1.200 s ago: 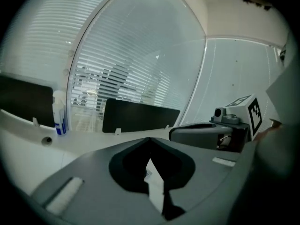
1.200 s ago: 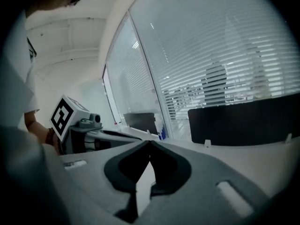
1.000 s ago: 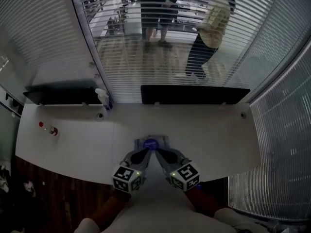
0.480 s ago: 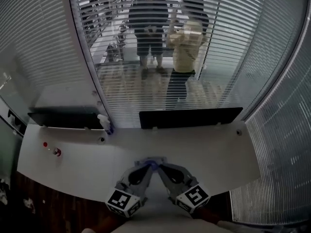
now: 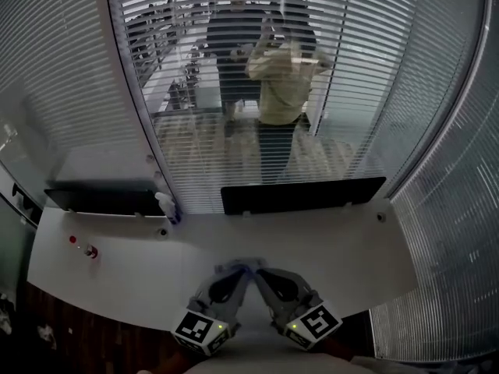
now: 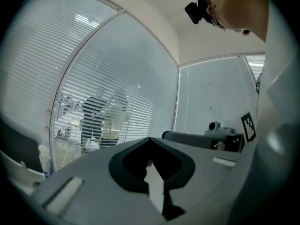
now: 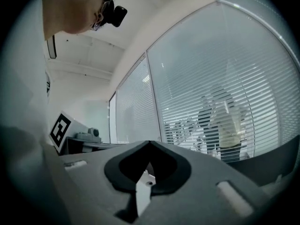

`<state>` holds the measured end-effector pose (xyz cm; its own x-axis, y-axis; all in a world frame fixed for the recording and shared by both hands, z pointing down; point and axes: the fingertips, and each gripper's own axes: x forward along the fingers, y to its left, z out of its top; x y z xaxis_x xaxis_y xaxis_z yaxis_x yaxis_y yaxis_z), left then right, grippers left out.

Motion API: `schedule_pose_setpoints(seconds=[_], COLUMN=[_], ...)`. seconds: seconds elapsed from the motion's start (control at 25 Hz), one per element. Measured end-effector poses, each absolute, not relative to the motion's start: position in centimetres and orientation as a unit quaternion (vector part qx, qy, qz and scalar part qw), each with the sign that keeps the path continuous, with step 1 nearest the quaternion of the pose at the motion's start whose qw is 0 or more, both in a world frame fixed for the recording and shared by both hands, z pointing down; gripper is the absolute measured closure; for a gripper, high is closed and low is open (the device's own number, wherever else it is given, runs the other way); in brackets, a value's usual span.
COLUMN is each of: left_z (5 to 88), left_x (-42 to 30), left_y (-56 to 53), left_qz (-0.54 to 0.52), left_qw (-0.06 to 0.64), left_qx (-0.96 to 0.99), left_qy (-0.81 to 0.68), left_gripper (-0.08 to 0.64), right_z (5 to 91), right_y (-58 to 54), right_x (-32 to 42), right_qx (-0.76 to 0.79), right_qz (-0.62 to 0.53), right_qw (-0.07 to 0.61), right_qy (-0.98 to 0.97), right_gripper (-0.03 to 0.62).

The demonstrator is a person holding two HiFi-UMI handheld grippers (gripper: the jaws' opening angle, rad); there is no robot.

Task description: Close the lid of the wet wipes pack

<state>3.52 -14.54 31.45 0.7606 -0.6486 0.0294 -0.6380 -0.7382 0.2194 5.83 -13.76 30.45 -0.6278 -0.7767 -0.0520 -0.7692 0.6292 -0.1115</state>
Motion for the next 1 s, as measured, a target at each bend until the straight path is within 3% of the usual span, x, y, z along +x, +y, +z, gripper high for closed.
schedule_pose_setpoints(seconds=[1.0], left_z=[30.8], left_x=[3.9], left_y=[-15.5], left_qz=[-0.037], left_qw=[0.093], left_qx=[0.934], left_qy=[-0.343], left_gripper=[0.557], right_z=[30.0], right_y=[-14.6], right_x=[6.1], right_qx=[-0.440], right_qz=[-0.030], right_qw=[0.049], right_qy=[0.896], right_gripper=[0.592])
